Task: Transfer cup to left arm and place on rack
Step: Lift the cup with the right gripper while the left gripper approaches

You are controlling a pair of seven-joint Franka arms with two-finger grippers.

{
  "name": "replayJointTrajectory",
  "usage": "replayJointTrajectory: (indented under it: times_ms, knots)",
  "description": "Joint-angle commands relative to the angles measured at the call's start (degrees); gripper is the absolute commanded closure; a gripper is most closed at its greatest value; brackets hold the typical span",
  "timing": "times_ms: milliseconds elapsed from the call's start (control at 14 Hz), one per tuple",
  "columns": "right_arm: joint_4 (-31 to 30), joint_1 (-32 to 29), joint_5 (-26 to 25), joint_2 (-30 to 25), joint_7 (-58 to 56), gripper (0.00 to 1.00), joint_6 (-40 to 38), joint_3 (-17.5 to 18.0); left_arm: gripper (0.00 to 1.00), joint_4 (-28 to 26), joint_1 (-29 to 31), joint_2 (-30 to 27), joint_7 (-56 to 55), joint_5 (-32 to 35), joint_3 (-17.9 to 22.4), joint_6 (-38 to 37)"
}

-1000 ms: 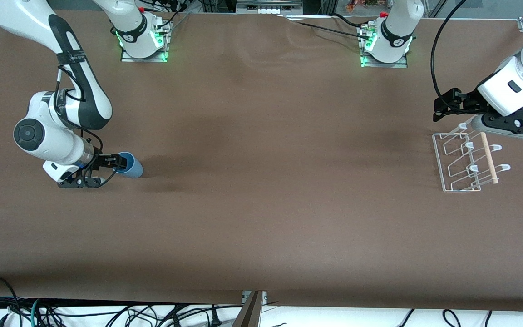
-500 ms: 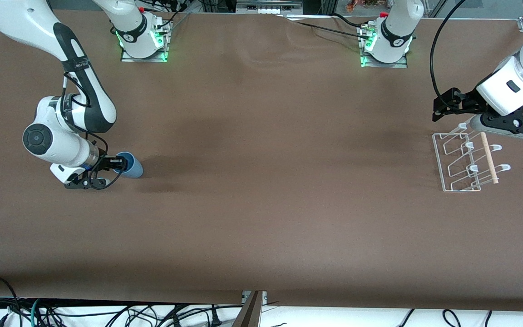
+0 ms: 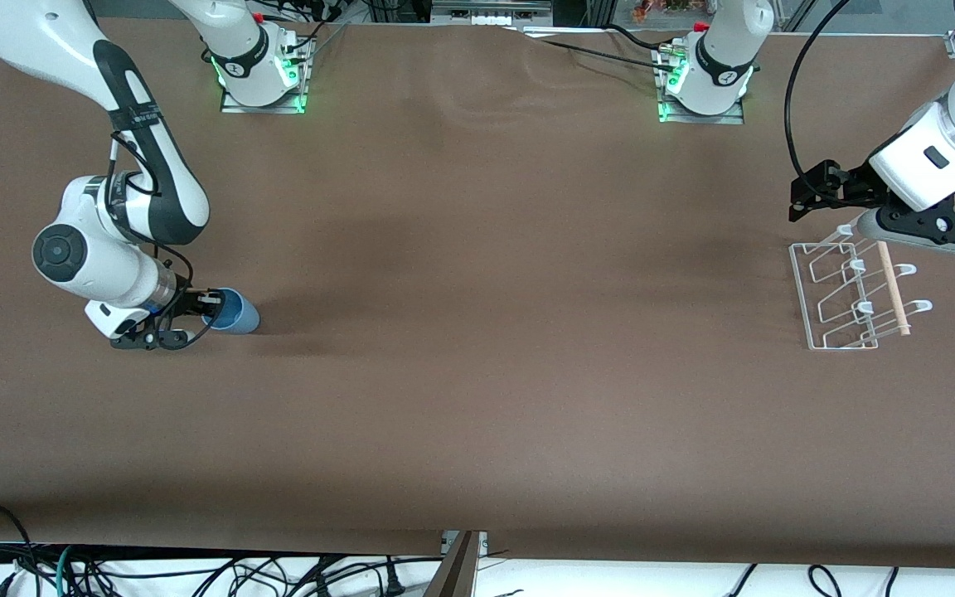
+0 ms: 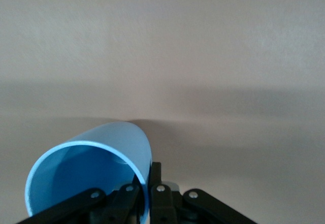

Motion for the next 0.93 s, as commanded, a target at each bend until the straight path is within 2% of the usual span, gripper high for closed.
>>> replayJointTrajectory:
  times_ms: [0,214,286,571,714,857]
  knots:
    - [3.5,0.2,4.7,-0.1,0.5,1.0,-1.0,1.9,0.0,1.0,0.1,-0.3,0.7,0.1,-0.2,-1.1]
    - [12.0,1.1,16.5,1.4,4.1,1.0,-8.1,6.6,0.0,1.0,0.1,-0.3,0.7,0.1,-0.1,-1.3]
    - [14.9,1.9,19.0,2.7,7.2,1.0,-10.5,7.1,0.0,1.3,0.1,-0.2,0.7,0.1,-0.1,-1.2]
    - [25.5,10.0,22.6,6.5,18.1,1.0,-11.9,7.8,0.0,1.7,0.0,0.3,0.9,0.1,-0.1,-1.1]
    - [31.3,13.8,27.5,9.2,20.1,1.0,-11.9,7.8,0.0,1.3,-0.4,1.7,1.0,-0.6,-0.1,-3.3]
    - [34.5,17.1,32.7,10.3,22.8,1.0,-11.3,7.8,0.0,1.3,-0.5,3.5,1.6,-1.0,-0.1,-5.6]
